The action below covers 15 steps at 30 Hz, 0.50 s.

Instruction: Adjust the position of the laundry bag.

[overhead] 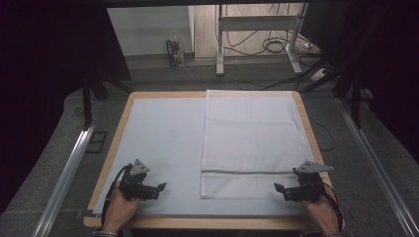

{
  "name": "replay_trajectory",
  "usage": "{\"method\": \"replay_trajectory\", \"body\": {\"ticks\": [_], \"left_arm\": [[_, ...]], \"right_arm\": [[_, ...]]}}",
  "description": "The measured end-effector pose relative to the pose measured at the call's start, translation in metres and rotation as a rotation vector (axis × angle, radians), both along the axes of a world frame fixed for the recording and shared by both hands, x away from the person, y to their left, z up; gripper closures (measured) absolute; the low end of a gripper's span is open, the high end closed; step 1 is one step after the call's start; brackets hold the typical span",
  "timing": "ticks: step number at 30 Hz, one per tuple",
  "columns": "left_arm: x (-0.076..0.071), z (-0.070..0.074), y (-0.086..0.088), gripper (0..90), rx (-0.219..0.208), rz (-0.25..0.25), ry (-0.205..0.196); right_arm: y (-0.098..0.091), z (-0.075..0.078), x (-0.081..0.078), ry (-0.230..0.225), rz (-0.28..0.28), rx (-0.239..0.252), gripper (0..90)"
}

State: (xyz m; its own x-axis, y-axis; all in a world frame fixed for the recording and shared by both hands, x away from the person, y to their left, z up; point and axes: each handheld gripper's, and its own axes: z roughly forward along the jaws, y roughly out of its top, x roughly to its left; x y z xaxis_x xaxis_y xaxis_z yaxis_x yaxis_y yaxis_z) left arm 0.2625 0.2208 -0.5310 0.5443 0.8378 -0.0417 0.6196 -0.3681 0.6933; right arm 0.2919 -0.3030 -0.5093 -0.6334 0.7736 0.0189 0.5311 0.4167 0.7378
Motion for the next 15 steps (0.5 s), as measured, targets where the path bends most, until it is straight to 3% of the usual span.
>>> {"method": "replay_trajectory", "body": {"ticks": [6, 15], "left_arm": [[0.007, 0.005, -0.006, 2.3, -0.077, -0.037, 0.014], [0.019, 0.009, -0.022, 7.0, -0.052, -0.061, -0.027]], "right_arm": [[0.002, 0.001, 0.002, -0.009, -0.019, -0.006, 6.0], [0.005, 0.003, 0.005, -0.036, -0.061, 0.023, 3.6]]}}
